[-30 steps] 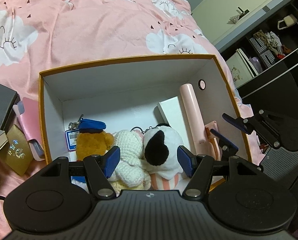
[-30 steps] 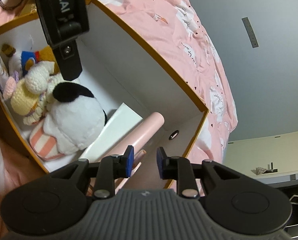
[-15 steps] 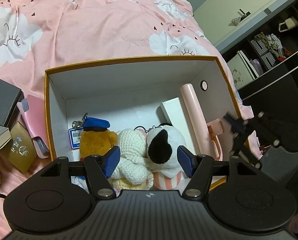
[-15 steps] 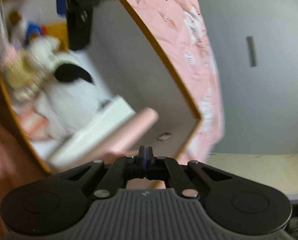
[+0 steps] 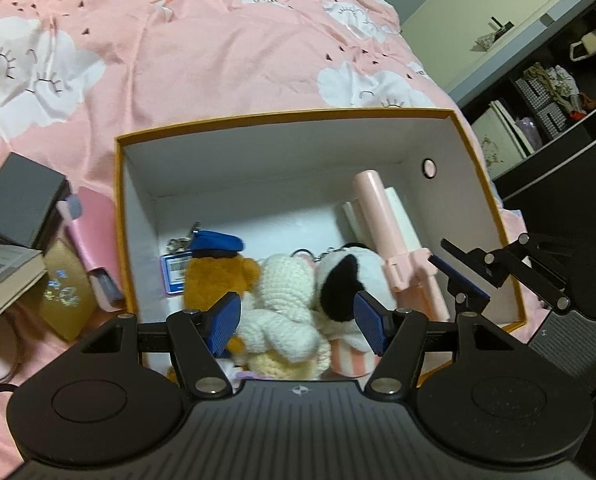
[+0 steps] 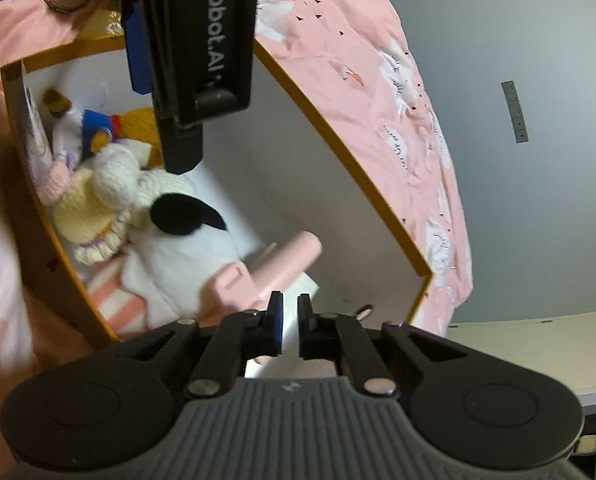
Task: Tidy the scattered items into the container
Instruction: 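Withdraw both tools from the box back toward the scattered items, then move the left tool to the grey card box on the pile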
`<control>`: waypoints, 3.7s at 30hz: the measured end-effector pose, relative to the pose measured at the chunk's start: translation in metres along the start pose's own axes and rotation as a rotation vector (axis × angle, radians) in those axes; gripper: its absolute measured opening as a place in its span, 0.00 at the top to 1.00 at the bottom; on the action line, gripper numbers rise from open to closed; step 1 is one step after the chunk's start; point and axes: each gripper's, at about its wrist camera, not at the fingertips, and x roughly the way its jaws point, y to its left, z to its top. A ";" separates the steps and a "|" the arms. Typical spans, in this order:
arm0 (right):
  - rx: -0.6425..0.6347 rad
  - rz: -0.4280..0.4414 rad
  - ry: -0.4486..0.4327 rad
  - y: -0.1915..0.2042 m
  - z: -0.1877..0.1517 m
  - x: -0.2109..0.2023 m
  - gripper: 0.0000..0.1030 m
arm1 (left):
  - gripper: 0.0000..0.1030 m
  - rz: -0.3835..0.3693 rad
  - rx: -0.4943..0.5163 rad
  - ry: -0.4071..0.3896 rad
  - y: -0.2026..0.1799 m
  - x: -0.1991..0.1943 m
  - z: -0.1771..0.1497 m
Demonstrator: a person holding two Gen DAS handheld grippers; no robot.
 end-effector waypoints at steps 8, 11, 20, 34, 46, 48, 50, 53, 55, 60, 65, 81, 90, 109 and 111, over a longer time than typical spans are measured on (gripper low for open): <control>0.153 0.019 -0.085 -0.005 0.013 -0.019 0.68 | 0.29 0.077 0.028 -0.083 0.001 -0.017 -0.006; 0.222 0.049 -0.126 -0.007 0.018 -0.027 0.66 | 0.29 0.094 0.035 -0.126 0.002 -0.026 -0.010; 0.421 0.128 -0.209 -0.010 0.036 -0.025 0.52 | 0.29 0.205 0.031 -0.223 0.019 -0.054 -0.020; 0.612 0.280 -0.281 -0.003 0.077 -0.022 0.48 | 0.29 0.311 0.007 -0.215 0.053 -0.087 -0.030; 0.607 0.391 -0.329 0.010 0.108 -0.024 0.44 | 0.29 0.389 0.006 -0.202 0.078 -0.100 -0.041; 0.602 0.404 -0.330 0.012 0.112 -0.023 0.44 | 0.29 0.401 0.003 -0.205 0.081 -0.101 -0.041; 0.596 0.412 -0.335 0.014 0.115 -0.022 0.44 | 0.29 0.410 -0.002 -0.212 0.084 -0.103 -0.041; 0.587 0.414 -0.334 0.017 0.118 -0.021 0.44 | 0.29 0.413 -0.015 -0.217 0.089 -0.104 -0.041; 0.587 0.418 -0.326 0.018 0.118 -0.019 0.44 | 0.29 0.413 -0.019 -0.216 0.090 -0.104 -0.041; 0.587 0.431 -0.305 0.021 0.118 -0.015 0.44 | 0.29 0.411 -0.015 -0.209 0.091 -0.101 -0.041; 0.579 0.430 -0.312 0.022 0.120 -0.017 0.44 | 0.29 0.418 -0.017 -0.210 0.092 -0.102 -0.042; 0.513 0.425 -0.358 0.023 0.133 -0.024 0.42 | 0.29 0.437 -0.014 -0.211 0.098 -0.106 -0.043; 0.444 0.462 -0.389 0.026 0.143 -0.021 0.48 | 0.29 0.437 -0.004 -0.208 0.103 -0.110 -0.043; 0.396 0.570 -0.344 0.038 0.161 0.012 0.71 | 0.29 0.488 0.270 -0.148 0.103 -0.088 -0.046; 0.408 0.573 -0.339 0.036 0.160 0.015 0.71 | 0.29 0.509 0.313 -0.144 0.102 -0.082 -0.046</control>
